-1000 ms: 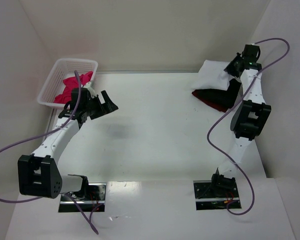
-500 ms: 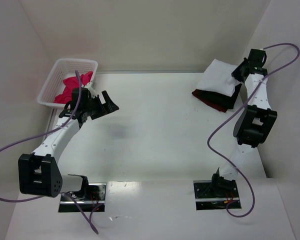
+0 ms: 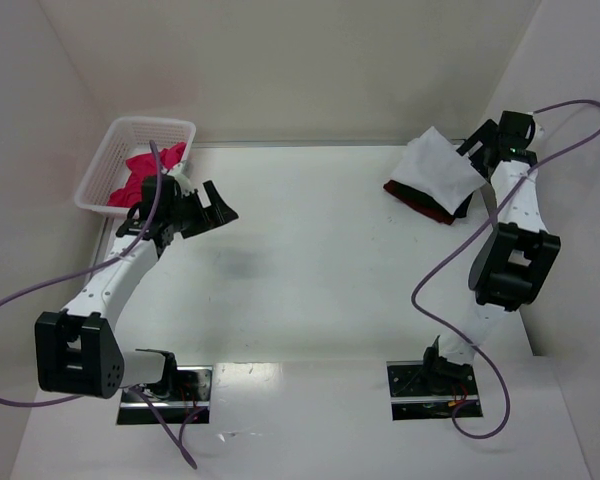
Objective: Fold and stack the t-shirts
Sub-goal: Put the neatly folded tshirt into the corner of the board with the right arm
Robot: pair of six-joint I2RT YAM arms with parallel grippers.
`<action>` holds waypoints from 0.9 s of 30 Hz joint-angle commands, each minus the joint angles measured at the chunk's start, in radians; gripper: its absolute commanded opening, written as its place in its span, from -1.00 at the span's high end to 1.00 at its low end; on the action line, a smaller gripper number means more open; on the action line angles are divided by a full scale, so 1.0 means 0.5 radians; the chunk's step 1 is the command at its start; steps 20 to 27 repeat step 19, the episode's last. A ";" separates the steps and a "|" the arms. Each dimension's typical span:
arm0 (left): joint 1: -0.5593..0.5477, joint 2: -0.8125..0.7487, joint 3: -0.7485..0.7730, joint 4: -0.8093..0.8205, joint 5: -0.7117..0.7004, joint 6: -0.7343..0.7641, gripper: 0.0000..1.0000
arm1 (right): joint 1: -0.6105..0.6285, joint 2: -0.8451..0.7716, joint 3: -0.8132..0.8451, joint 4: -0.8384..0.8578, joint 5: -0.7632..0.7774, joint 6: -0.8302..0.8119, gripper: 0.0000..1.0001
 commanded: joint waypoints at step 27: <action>-0.004 -0.229 0.411 -0.054 -0.051 0.447 -1.00 | 0.403 -1.752 -1.291 0.516 -0.559 0.247 -1.00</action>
